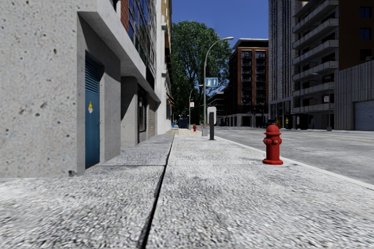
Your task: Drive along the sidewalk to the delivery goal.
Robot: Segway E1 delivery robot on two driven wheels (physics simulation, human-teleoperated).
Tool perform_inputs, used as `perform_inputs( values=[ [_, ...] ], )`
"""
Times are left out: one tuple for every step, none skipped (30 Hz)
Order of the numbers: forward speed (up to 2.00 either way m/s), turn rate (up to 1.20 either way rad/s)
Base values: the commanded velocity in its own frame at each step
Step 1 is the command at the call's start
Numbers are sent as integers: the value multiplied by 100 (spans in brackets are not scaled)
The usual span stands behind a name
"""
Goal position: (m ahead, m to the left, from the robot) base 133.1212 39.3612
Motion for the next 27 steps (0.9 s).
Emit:
perform_inputs(
  values=[
    [200, 0],
    [200, 0],
    [200, 0],
    [200, 0],
    [200, 0],
    [200, 0],
    [200, 0],
    [200, 0],
    [200, 0],
    [200, 0],
    [200, 0],
    [200, 0],
    [200, 0],
    [200, 0],
    [200, 0],
    [200, 0],
    [200, 0],
    [200, 0],
    [200, 0],
    [200, 0],
    [200, 0],
    [200, 0],
    [200, 0],
    [200, 0],
    [200, 0],
    [200, 0],
    [200, 0]
  ],
)
